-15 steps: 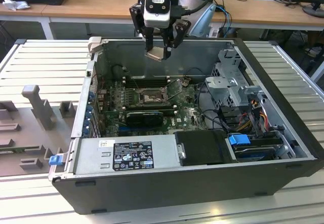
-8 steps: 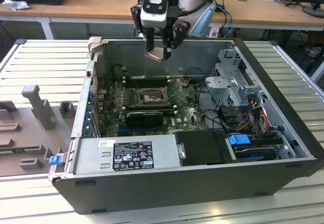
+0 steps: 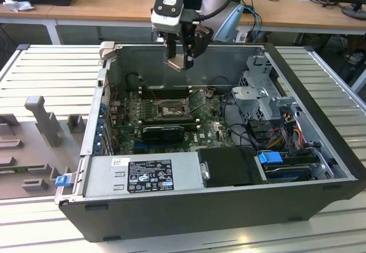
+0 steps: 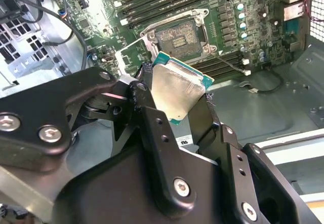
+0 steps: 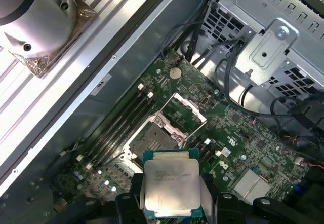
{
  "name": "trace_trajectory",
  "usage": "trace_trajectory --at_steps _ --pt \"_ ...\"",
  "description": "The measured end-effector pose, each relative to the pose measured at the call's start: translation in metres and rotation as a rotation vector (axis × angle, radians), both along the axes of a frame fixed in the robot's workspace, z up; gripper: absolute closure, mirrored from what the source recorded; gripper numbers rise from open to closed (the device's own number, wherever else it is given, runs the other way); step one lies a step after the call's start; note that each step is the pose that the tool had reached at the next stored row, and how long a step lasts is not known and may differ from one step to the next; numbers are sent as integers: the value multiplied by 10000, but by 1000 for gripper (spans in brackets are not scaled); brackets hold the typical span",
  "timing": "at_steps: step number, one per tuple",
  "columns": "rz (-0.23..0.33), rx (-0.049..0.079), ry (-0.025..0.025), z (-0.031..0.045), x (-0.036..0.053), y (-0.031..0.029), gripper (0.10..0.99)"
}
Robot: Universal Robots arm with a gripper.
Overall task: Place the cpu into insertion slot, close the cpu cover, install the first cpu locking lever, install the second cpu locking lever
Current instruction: 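Place the cpu into insertion slot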
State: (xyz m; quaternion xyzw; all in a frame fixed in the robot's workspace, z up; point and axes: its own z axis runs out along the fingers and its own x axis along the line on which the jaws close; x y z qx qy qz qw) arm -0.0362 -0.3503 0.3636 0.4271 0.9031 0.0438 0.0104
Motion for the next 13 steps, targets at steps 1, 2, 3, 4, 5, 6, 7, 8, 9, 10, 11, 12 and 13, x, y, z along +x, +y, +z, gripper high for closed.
trace_trajectory --at_steps 1,2,3,4,5,6,7,8,9,10,11,12,13 --pt "-33 0 2 -7 0 0 557" --pt "-61 -1 4 -11 0 0 557" --pt "-91 -1 4 -16 0 0 557" --pt "-129 -2 4 -20 0 0 557" --pt "-175 -4 4 -23 0 0 557" --pt "-262 -6 4 -25 0 0 557" --pt "-358 -7 4 -27 0 0 557" --pt "-436 -6 4 -29 0 0 557" --pt "-639 -5 4 -31 0 0 557" --pt "-794 -5 4 -33 0 0 557" --pt "-911 -5 4 -34 0 0 557" --pt "-1098 -4 4 -37 0 0 557" --pt "-1237 -5 4 -38 0 0 557"
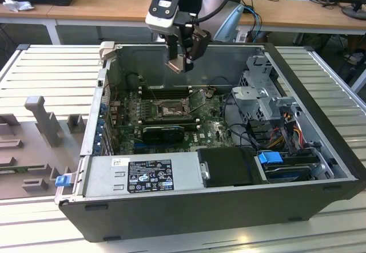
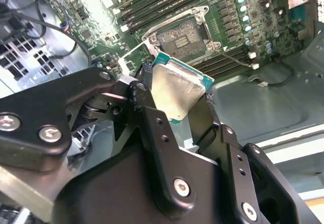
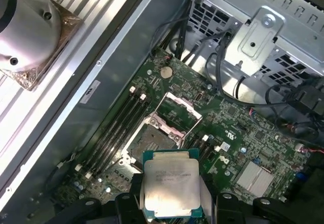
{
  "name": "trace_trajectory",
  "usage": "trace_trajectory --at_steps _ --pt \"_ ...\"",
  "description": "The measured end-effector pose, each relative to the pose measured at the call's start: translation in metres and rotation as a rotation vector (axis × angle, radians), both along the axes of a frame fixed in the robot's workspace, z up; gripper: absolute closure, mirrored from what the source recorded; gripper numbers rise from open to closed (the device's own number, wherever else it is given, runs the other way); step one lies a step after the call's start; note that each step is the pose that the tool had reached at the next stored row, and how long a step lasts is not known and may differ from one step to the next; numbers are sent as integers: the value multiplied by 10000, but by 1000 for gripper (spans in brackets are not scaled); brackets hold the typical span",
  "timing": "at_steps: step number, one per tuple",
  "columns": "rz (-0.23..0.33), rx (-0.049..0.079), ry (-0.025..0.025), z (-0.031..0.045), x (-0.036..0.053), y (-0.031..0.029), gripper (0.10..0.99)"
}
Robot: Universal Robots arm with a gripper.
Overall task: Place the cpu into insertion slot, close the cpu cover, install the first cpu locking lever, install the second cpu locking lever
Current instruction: 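Place the cpu into insertion slot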
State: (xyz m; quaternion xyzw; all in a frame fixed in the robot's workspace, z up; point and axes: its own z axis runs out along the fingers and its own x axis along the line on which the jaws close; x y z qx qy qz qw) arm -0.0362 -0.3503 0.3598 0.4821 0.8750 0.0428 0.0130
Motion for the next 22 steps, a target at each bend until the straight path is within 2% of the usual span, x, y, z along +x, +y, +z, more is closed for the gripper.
trace_trajectory --at_steps 8,14,18,22 --pt "-1509 -1 0 -20 0 0 557" --pt "-3017 -1 1 -36 0 0 557" --pt "-3809 -1 1 -44 0 0 557" --pt "-3939 -2 1 -61 0 0 557"
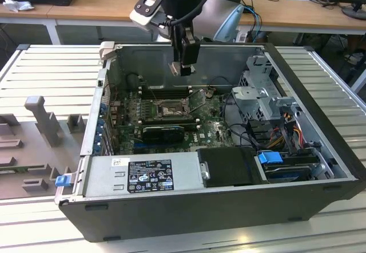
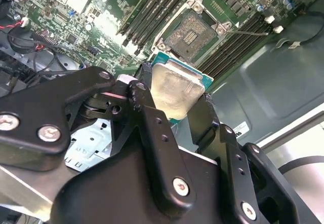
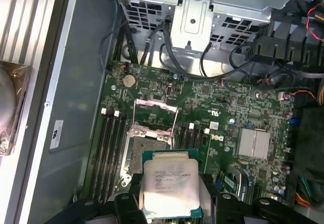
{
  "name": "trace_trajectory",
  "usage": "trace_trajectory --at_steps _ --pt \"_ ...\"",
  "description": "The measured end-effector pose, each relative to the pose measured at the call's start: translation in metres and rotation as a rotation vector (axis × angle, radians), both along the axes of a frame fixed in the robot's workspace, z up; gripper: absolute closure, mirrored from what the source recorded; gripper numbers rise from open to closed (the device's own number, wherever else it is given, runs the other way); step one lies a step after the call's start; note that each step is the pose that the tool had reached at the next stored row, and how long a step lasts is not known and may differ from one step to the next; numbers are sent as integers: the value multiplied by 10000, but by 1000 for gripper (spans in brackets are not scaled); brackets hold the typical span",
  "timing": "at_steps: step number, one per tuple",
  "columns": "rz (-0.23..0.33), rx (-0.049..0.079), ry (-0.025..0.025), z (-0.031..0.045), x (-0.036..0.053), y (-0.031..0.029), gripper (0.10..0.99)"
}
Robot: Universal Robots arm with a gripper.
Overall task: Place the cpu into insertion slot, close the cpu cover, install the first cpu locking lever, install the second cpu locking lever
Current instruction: 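Place the cpu into insertion slot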
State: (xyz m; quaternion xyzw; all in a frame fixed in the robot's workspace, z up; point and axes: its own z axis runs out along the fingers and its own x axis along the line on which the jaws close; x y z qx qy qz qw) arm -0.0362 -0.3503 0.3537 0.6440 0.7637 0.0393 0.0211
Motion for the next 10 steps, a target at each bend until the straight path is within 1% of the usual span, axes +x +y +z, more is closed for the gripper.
trace_trajectory --at_steps 10 --pt "-26 -2 0 -89 0 0 557"
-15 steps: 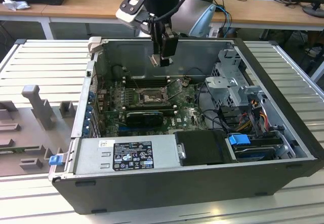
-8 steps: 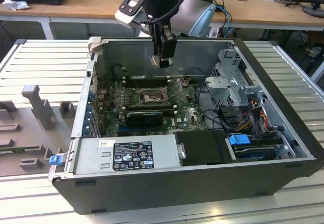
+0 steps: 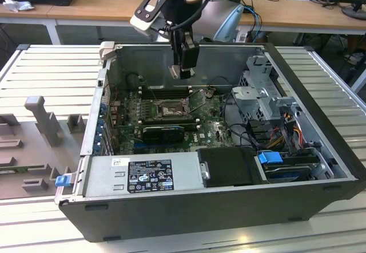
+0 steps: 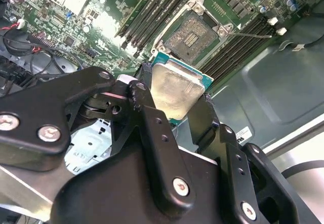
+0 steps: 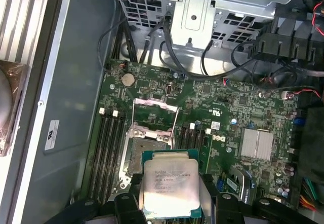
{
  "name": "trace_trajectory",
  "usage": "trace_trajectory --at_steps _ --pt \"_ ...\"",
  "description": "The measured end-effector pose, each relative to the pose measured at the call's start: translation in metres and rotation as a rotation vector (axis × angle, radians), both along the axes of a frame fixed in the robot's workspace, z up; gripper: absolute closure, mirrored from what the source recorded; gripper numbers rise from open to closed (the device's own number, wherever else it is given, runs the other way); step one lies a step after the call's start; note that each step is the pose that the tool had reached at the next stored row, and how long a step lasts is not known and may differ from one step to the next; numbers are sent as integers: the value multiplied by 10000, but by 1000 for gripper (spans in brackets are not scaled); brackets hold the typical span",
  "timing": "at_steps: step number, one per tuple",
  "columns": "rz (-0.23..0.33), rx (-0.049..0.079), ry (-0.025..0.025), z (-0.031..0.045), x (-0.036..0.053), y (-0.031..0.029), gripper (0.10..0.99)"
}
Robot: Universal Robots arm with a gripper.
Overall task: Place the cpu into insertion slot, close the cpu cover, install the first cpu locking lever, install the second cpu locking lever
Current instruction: 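Place the cpu into insertion slot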
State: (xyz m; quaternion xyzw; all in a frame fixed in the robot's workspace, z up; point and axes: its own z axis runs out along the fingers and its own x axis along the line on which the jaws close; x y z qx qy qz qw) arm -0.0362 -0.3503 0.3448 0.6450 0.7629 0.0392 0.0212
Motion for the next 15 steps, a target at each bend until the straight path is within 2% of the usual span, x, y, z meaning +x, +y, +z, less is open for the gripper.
trace_trajectory --at_steps 3,7,15 --pt "-353 0 -1 -10 0 0 557" --pt "-1138 1 -1 -40 0 0 557" --pt "-1177 0 0 -170 0 0 557"
